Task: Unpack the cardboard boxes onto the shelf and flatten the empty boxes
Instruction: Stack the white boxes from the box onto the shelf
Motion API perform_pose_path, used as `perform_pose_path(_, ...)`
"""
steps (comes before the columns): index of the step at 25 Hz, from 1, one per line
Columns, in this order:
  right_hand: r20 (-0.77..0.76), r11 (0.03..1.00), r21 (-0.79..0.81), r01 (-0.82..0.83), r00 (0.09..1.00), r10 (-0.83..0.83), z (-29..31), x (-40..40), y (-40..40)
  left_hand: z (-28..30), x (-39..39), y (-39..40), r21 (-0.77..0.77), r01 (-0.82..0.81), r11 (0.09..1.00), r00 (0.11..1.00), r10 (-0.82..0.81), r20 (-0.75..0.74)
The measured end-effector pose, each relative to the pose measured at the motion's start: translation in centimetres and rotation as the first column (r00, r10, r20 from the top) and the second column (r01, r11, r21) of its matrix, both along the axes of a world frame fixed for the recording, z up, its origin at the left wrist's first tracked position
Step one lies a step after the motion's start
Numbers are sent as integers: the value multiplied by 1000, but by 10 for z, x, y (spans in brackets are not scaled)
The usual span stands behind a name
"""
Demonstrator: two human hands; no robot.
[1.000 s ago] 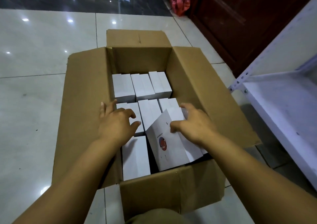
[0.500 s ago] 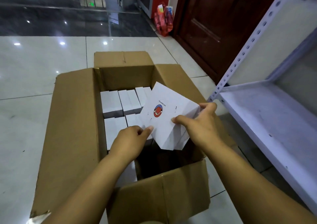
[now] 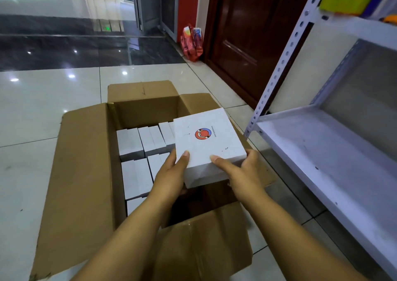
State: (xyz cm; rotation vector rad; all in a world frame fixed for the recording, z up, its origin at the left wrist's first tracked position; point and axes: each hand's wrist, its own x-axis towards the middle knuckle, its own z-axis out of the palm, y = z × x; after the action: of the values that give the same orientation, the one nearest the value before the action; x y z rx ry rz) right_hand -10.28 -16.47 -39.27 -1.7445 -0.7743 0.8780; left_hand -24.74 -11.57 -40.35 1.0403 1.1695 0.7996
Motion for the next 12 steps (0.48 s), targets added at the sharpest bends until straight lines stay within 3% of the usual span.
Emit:
perform_pose_path(6, -53, 995, 100, 19, 999, -14, 20, 19, -27, 33, 11, -2, 144, 17, 989, 999, -21, 26)
perform_pose_path(12, 24, 950, 301, 85, 995, -97, 71, 42, -60, 83, 39, -28, 328, 32, 944, 990, -76, 122)
